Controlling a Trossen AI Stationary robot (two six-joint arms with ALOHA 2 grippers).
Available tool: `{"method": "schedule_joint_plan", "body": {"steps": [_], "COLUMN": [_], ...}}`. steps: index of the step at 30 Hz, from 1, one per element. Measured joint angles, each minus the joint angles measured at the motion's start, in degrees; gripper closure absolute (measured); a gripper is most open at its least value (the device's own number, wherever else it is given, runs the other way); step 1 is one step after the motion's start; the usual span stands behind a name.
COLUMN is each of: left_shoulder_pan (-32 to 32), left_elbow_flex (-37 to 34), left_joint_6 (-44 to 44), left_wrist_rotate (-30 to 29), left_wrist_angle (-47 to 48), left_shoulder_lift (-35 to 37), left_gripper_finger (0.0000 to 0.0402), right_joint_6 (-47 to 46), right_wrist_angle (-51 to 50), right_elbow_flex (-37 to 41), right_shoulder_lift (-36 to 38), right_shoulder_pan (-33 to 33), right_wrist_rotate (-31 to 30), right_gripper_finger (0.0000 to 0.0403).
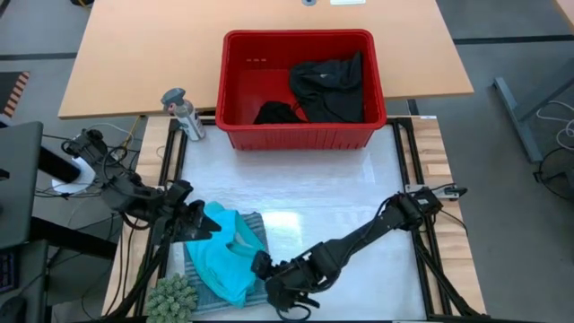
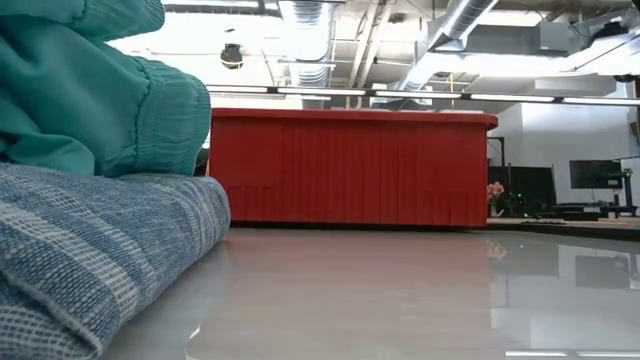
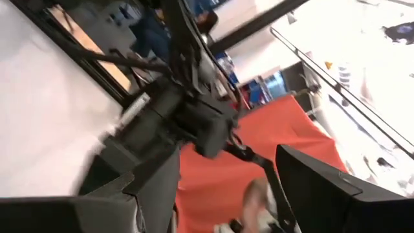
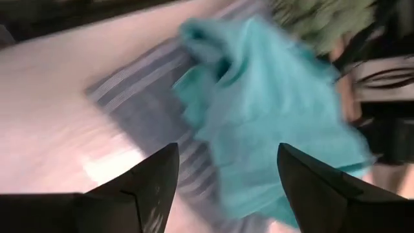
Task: Fold Laundry from Bin
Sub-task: Stack the light blue shorts on top of the folded patterned blue shirt
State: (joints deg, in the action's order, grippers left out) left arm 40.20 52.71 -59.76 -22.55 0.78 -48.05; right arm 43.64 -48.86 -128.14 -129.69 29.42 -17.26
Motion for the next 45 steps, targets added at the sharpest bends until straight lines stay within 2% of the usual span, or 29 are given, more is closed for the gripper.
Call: {"method": "schedule_joint_plan", "body": {"steps": [5,9,15,17,22,26,28,30,35,36,38,41,45], "left_shoulder_pan": [0.00,0.00,0.03,0.03,0.05,0.05,0.05,0.05,0.05,0.05,0.05,0.05,0.05], "left_elbow_flex": [0.00,0.00,0.02,0.02,0.02,0.02,0.02,0.02,0.02,0.02,0.02,0.02,0.02], "left_joint_6": [0.62,0.60,0.63,0.63,0.52,-0.37,-1.01,-1.42,-1.53,-1.53,-1.53,-1.53,-1.47], "left_wrist_rotate": [-0.97,-0.41,2.13,2.61,3.41,4.29,4.34,5.09,5.81,5.79,5.79,5.77,5.77], "left_wrist_angle": [0.60,1.46,2.60,3.07,3.95,4.44,4.58,4.80,4.83,4.83,4.77,4.75,4.76], "left_shoulder_lift": [-0.04,-0.02,0.18,0.22,0.22,0.22,0.22,0.22,0.22,0.22,0.22,0.22,0.47], "left_gripper_finger": [0.0159,0.0159,0.0159,0.0159,0.0159,0.0159,0.0159,0.0159,0.0159,0.0159,0.0159,0.0159,0.0159], "right_joint_6": [1.52,5.30,12.16,13.40,13.66,14.72,14.71,14.02,12.96,12.77,10.14,0.31,-15.71], "right_wrist_angle": [5.67,6.64,11.13,12.77,13.33,13.39,14.56,14.96,13.17,12.66,12.65,15.02,15.53], "right_elbow_flex": [-0.07,-0.08,0.04,0.02,0.07,0.07,0.05,0.02,-3.15,-4.10,-6.06,-6.67,-6.86], "right_shoulder_lift": [0.09,-0.83,-5.20,-6.75,-10.58,-11.39,-11.37,-11.36,-11.09,-11.02,-10.93,-10.22,-9.13], "right_shoulder_pan": [-0.65,-1.47,-1.24,-1.34,-2.22,-2.64,-2.37,-1.95,-0.69,-0.46,-0.17,-0.19,-0.39], "right_wrist_rotate": [-3.35,-1.02,-1.58,-4.06,-17.16,-19.04,-19.67,-21.00,-22.61,-22.59,-22.55,-22.31,-16.64], "right_gripper_finger": [0.0116,0.0116,0.0116,0.0116,0.0117,0.0126,0.0148,0.0188,0.0356,0.0374,0.0375,0.0369,0.0374]}}
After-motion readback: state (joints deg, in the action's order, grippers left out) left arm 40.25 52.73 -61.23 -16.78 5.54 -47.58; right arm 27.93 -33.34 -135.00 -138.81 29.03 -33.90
